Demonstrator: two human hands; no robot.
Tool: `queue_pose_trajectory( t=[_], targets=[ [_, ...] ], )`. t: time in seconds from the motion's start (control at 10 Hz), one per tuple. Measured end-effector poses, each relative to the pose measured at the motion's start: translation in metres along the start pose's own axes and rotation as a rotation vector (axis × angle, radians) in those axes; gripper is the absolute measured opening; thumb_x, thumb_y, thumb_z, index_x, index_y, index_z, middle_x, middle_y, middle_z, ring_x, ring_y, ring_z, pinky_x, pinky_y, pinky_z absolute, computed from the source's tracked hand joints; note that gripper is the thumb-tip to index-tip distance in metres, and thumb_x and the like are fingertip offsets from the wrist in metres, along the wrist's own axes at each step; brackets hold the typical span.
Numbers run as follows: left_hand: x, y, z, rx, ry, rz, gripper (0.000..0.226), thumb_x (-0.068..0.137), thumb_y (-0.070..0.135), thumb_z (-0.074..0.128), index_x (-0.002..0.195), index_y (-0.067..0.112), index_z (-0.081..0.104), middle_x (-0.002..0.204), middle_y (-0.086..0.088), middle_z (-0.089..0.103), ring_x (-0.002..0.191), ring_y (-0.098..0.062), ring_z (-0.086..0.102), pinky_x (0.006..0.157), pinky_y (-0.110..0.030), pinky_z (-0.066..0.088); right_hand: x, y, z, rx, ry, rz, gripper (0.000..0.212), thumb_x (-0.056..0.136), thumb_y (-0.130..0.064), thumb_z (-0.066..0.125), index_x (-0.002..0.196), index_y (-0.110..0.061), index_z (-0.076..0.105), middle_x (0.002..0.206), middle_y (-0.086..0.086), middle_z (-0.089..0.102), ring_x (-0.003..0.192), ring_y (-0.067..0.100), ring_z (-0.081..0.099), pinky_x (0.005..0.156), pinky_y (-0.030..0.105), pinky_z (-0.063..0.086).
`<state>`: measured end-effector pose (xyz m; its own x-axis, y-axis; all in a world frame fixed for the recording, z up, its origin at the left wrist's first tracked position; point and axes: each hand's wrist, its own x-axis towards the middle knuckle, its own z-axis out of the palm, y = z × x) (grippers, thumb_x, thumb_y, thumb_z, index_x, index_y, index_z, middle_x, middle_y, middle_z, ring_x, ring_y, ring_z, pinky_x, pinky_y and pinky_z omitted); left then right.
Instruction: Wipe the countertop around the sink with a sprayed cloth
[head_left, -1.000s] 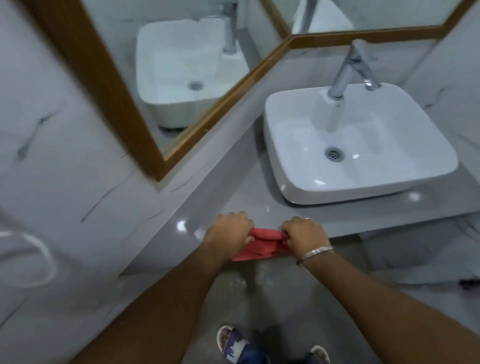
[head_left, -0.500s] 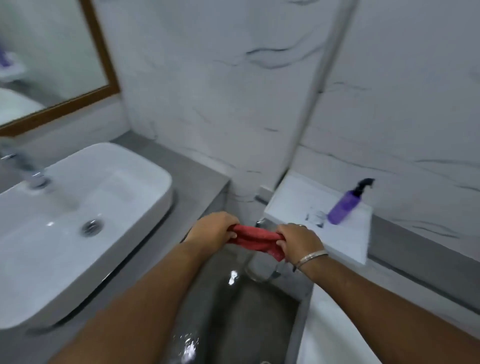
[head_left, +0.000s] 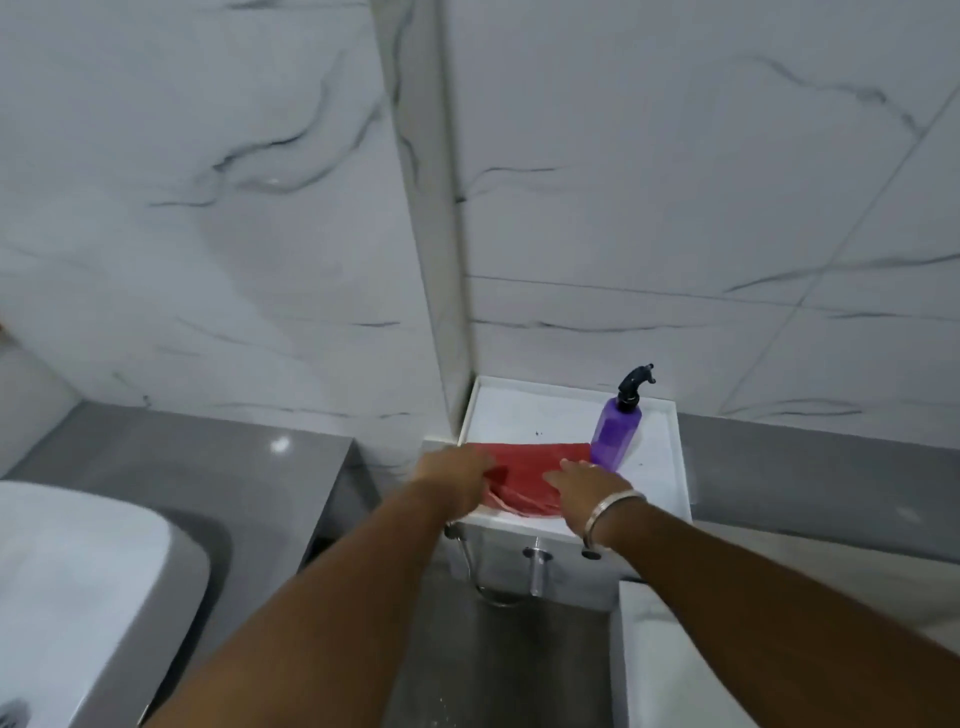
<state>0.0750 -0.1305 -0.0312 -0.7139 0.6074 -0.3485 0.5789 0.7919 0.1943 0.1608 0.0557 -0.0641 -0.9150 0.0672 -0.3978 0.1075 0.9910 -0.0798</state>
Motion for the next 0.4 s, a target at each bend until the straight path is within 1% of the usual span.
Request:
queue_pose_trajectory(
  t=[0.1, 0.2, 0.3, 0.4],
  targets=[
    [0.03, -0.01, 0.038, 0.25, -0.072, 0.102, 0.041, 0.104, 0.031, 0.042, 0.145, 0.024, 0.041, 0.144, -0.008, 0.049, 0.128, -0.027, 0.048, 0.102, -0.042, 0.042, 0.024, -0.006, 0.029, 0.018, -0.048, 0.08, 0.068, 0.097, -0.013, 0.038, 0.156, -0.032, 0.01, 0.166, 0.011, 0.009, 0.149, 0.039, 0.019, 0.114, 0.051, 0.035],
    [0.042, -0.02, 0.059, 0.38, -0.097, 0.154, 0.057, 0.106, 0.039, 0.036, 0.157, 0.021, 0.018, 0.162, -0.012, 0.022, 0.147, -0.032, 0.023, 0.117, -0.052, 0.021, 0.033, -0.01, 0.043, 0.033, -0.079, 0.139, 0.065, 0.1, -0.025, 0.035, 0.156, -0.033, 0.004, 0.167, 0.01, 0.001, 0.15, 0.039, 0.012, 0.117, 0.052, 0.028],
    [0.044, -0.026, 0.067, 0.395, -0.052, 0.171, 0.062, 0.105, 0.049, 0.031, 0.158, 0.022, 0.015, 0.164, -0.012, 0.016, 0.15, -0.032, 0.013, 0.121, -0.054, 0.006, 0.033, -0.021, 0.042, 0.066, -0.135, 0.224, 0.065, 0.099, -0.032, 0.037, 0.156, -0.033, 0.004, 0.167, 0.009, -0.003, 0.151, 0.037, 0.007, 0.12, 0.051, 0.02],
    [0.039, -0.021, 0.053, 0.463, 0.026, 0.197, 0.063, 0.102, 0.053, 0.034, 0.155, 0.02, 0.026, 0.161, -0.013, 0.026, 0.148, -0.034, 0.017, 0.122, -0.055, 0.004, 0.027, -0.037, 0.02, 0.075, -0.071, 0.186, 0.069, 0.097, -0.033, 0.047, 0.156, -0.028, 0.011, 0.167, 0.011, 0.005, 0.15, 0.037, 0.014, 0.118, 0.051, 0.026]
  ],
)
